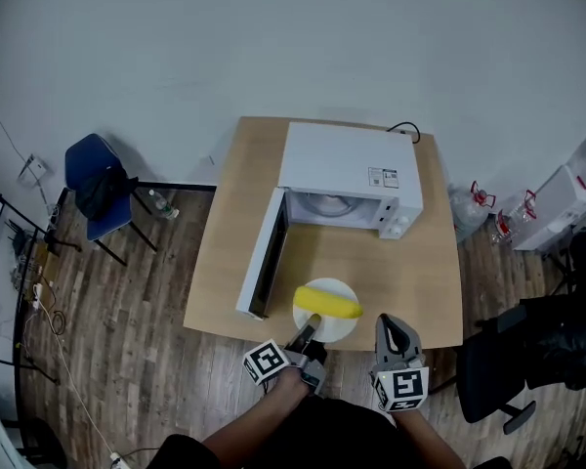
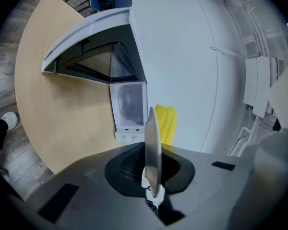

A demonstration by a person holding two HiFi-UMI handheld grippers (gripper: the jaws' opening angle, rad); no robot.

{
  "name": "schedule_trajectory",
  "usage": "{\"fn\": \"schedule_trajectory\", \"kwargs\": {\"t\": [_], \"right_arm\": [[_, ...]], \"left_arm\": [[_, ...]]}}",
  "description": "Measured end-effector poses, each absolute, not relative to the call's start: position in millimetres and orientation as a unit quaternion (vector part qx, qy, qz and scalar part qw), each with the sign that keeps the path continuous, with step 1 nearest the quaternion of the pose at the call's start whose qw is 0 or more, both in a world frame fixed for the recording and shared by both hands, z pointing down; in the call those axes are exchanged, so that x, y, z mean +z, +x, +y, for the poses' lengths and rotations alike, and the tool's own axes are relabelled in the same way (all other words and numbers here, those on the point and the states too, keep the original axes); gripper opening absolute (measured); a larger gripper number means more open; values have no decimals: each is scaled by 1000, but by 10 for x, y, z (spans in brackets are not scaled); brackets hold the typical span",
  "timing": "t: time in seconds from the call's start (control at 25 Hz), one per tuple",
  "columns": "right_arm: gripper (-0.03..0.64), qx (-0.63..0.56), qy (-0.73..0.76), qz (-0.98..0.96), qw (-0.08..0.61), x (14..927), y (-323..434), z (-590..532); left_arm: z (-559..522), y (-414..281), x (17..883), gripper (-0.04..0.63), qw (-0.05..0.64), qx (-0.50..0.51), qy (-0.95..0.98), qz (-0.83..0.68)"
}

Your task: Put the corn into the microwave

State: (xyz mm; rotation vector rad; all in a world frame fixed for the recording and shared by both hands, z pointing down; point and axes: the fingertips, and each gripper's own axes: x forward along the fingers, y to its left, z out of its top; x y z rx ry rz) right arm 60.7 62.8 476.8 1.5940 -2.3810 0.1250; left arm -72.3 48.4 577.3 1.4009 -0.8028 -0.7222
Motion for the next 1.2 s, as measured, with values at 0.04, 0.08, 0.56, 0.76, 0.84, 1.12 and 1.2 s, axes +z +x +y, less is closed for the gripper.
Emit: {"fn": "schedule_trajectory", "kwargs": {"t": [0.04,0.08,0.56,0.76,0.84,1.12,1.2], "right_arm": [[60,40,551,-821,144,4772,550,590],[60,41,553,-819,147,4782,505,543],[60,76,595,-791,117,4904,392,146],[60,80,605,-781,129,4969,471,14],[60,79,606,-781,129,4984,491,-61],[60,90,591,-794,109,5065,544,-478],[60,92,588,-795,115,5106,575,-616]], "left_arm": [[429,-741,5779,21,635,-310,616,-349],[362,-759,5784,21,634,-302,622,-346],[-263,-769,5901,21,651,-274,637,-308],[-484,-640,6016,21,656,-267,634,-311],[-571,-606,6049,21,658,-271,629,-313],[-953,-486,6108,21,646,-297,629,-314],[-1076,-463,6145,21,640,-301,630,-322]]}}
